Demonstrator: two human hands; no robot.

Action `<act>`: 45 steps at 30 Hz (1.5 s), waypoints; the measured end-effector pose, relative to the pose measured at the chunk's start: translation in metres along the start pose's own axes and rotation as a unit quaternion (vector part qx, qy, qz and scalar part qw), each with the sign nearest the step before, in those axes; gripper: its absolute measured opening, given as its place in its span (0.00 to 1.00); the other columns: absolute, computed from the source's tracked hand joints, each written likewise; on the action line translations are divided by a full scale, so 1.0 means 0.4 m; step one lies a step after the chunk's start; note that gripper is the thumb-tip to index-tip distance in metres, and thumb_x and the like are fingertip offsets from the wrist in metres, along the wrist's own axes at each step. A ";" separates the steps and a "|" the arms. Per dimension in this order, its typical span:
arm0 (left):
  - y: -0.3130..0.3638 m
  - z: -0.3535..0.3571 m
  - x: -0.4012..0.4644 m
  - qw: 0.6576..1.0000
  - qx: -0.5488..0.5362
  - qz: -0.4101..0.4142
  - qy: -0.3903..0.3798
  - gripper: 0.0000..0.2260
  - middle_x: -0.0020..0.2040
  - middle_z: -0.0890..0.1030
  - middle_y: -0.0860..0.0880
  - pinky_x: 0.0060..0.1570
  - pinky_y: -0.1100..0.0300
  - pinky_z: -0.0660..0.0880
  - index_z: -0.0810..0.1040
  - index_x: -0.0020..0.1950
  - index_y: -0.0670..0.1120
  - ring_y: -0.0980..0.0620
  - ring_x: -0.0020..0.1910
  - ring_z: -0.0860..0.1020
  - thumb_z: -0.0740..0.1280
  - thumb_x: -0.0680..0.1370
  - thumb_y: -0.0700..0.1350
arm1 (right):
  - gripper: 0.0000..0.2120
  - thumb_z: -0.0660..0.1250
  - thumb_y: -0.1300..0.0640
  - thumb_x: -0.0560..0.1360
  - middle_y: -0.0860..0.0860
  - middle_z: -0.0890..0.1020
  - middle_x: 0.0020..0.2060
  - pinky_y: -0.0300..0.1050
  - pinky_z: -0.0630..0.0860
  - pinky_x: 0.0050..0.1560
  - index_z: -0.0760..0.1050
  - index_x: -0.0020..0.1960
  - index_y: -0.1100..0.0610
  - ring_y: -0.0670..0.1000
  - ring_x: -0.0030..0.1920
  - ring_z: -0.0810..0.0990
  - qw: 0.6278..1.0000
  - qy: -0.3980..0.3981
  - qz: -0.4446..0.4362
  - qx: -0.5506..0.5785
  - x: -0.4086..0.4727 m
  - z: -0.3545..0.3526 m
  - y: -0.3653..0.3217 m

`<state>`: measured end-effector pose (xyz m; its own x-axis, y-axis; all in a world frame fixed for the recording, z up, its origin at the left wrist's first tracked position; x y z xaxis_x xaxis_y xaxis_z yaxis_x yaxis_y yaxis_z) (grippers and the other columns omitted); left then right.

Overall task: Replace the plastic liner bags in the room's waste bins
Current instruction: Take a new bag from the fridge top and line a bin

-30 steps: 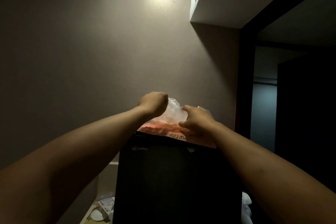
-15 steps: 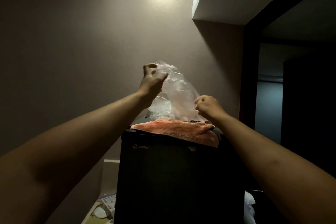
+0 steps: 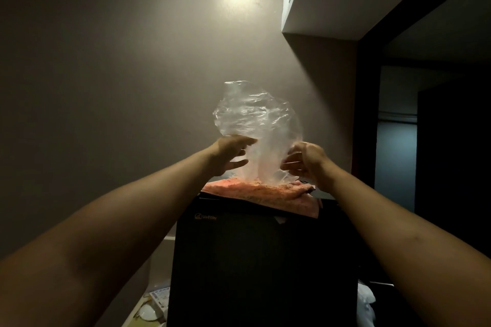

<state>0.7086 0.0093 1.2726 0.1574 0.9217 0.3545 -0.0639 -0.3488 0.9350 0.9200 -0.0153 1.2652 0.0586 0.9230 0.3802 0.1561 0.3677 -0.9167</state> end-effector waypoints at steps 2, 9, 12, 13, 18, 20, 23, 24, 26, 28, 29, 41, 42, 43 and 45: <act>0.018 -0.016 -0.002 0.997 -0.046 0.036 0.055 0.08 0.60 0.75 0.46 0.54 0.52 0.81 0.75 0.57 0.45 0.48 0.57 0.75 0.68 0.80 0.46 | 0.10 0.55 0.61 0.77 0.60 0.84 0.41 0.46 0.77 0.41 0.75 0.46 0.59 0.55 0.37 0.85 0.997 0.063 0.005 0.047 0.007 -0.017 0.000; 0.055 -0.187 -0.050 0.958 -0.140 0.111 0.224 0.10 0.58 0.78 0.46 0.43 0.58 0.83 0.78 0.60 0.44 0.49 0.52 0.80 0.64 0.81 0.45 | 0.14 0.52 0.60 0.81 0.62 0.85 0.44 0.50 0.84 0.46 0.75 0.52 0.65 0.56 0.40 0.87 0.980 0.157 0.039 0.114 0.030 -0.022 0.023; 0.063 -0.262 -0.094 0.944 -0.144 0.129 0.269 0.03 0.50 0.78 0.45 0.44 0.57 0.83 0.76 0.51 0.45 0.52 0.40 0.79 0.63 0.81 0.41 | 0.15 0.52 0.59 0.82 0.61 0.84 0.47 0.50 0.84 0.46 0.75 0.58 0.64 0.57 0.43 0.86 0.968 0.154 0.066 0.187 0.017 0.033 0.021; 0.063 -0.287 -0.107 0.938 -0.141 0.131 0.287 0.02 0.48 0.79 0.46 0.42 0.58 0.82 0.75 0.50 0.46 0.53 0.38 0.79 0.63 0.81 0.41 | 0.16 0.51 0.60 0.82 0.60 0.84 0.49 0.49 0.84 0.43 0.75 0.61 0.62 0.56 0.44 0.85 0.960 0.158 0.074 0.219 0.013 0.050 0.019; 0.069 -0.409 -0.193 0.924 -0.107 0.140 0.338 0.15 0.52 0.81 0.49 0.45 0.51 0.84 0.72 0.61 0.51 0.50 0.43 0.83 0.59 0.78 0.36 | 0.20 0.47 0.62 0.81 0.62 0.83 0.52 0.48 0.83 0.40 0.70 0.67 0.66 0.55 0.41 0.85 0.965 0.128 0.102 0.203 0.007 0.148 0.016; 0.075 -0.458 -0.234 0.923 -0.057 0.158 0.346 0.16 0.49 0.84 0.51 0.42 0.55 0.83 0.78 0.57 0.52 0.50 0.44 0.84 0.56 0.79 0.36 | 0.20 0.50 0.63 0.81 0.60 0.85 0.51 0.48 0.84 0.43 0.67 0.71 0.64 0.54 0.42 0.87 0.994 0.000 0.099 0.043 -0.012 0.223 0.007; 0.086 -0.541 -0.309 0.903 -0.020 0.163 0.397 0.14 0.37 0.81 0.52 0.35 0.60 0.74 0.80 0.45 0.47 0.50 0.36 0.77 0.55 0.78 0.38 | 0.19 0.56 0.67 0.79 0.57 0.87 0.50 0.53 0.82 0.53 0.65 0.67 0.54 0.56 0.49 0.87 0.968 -0.191 0.107 -0.124 -0.079 0.355 -0.006; 0.090 -0.569 -0.336 0.896 -0.034 0.160 0.414 0.13 0.35 0.80 0.52 0.35 0.60 0.72 0.79 0.42 0.46 0.50 0.36 0.75 0.56 0.79 0.40 | 0.18 0.57 0.68 0.79 0.58 0.86 0.50 0.53 0.81 0.53 0.63 0.63 0.51 0.56 0.50 0.87 0.959 -0.225 0.103 -0.138 -0.097 0.397 -0.012; 0.098 -0.626 -0.396 0.883 -0.057 0.158 0.437 0.14 0.34 0.79 0.52 0.37 0.60 0.71 0.78 0.39 0.46 0.51 0.35 0.75 0.58 0.81 0.43 | 0.16 0.60 0.69 0.78 0.59 0.86 0.49 0.52 0.81 0.49 0.64 0.59 0.53 0.56 0.46 0.87 0.951 -0.248 0.079 -0.166 -0.119 0.479 -0.020; 0.105 -0.689 -0.461 0.877 -0.014 0.153 0.455 0.14 0.39 0.82 0.50 0.39 0.59 0.73 0.81 0.44 0.45 0.51 0.37 0.77 0.57 0.82 0.46 | 0.10 0.66 0.69 0.75 0.56 0.86 0.40 0.47 0.79 0.39 0.71 0.55 0.61 0.53 0.36 0.84 0.944 -0.231 0.035 -0.233 -0.133 0.553 -0.023; 0.106 -0.725 -0.494 0.873 0.010 0.152 0.464 0.14 0.42 0.83 0.49 0.40 0.58 0.74 0.81 0.47 0.45 0.51 0.39 0.78 0.57 0.82 0.45 | 0.09 0.68 0.68 0.74 0.55 0.84 0.34 0.42 0.75 0.33 0.75 0.53 0.62 0.52 0.31 0.80 0.941 -0.203 0.003 -0.269 -0.133 0.583 -0.027; 0.045 -1.079 -0.830 0.843 0.169 0.044 0.509 0.14 0.35 0.78 0.52 0.30 0.62 0.69 0.76 0.40 0.48 0.51 0.34 0.75 0.56 0.81 0.37 | 0.40 0.66 0.22 0.63 0.56 0.84 0.54 0.59 0.81 0.55 0.76 0.63 0.50 0.56 0.51 0.85 0.931 -0.342 -0.032 0.126 -0.406 1.038 -0.168; 0.034 -1.098 -0.857 0.845 0.181 0.038 0.502 0.15 0.35 0.78 0.51 0.30 0.61 0.70 0.76 0.41 0.49 0.50 0.34 0.76 0.56 0.79 0.35 | 0.33 0.70 0.28 0.66 0.55 0.85 0.51 0.56 0.82 0.52 0.77 0.59 0.51 0.53 0.47 0.84 0.937 -0.339 -0.063 0.064 -0.442 1.080 -0.167; 0.022 -1.118 -0.882 0.849 0.189 0.039 0.492 0.15 0.36 0.79 0.50 0.30 0.61 0.70 0.76 0.42 0.49 0.50 0.34 0.76 0.56 0.79 0.33 | 0.22 0.73 0.36 0.71 0.55 0.85 0.47 0.52 0.82 0.47 0.79 0.53 0.53 0.52 0.42 0.83 0.943 -0.314 -0.108 -0.033 -0.468 1.121 -0.160; -0.002 -1.156 -0.940 0.857 0.186 0.051 0.478 0.12 0.39 0.79 0.48 0.29 0.64 0.70 0.77 0.48 0.46 0.52 0.35 0.76 0.56 0.80 0.34 | 0.10 0.69 0.51 0.77 0.51 0.84 0.38 0.50 0.80 0.39 0.78 0.41 0.56 0.53 0.37 0.82 0.940 -0.248 -0.169 -0.164 -0.511 1.193 -0.136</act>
<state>0.1939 -0.2583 1.1369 -0.7209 0.5395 0.4350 0.3166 -0.3019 0.8992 0.4289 -0.1699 1.1789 -0.5028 0.7286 0.4652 0.3829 0.6702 -0.6358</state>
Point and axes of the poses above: each hand's wrist, its own x-axis towards the middle knuckle, its own z-axis out of the palm, y = z × x, the point moved 5 cm from there along x, towards the middle knuckle
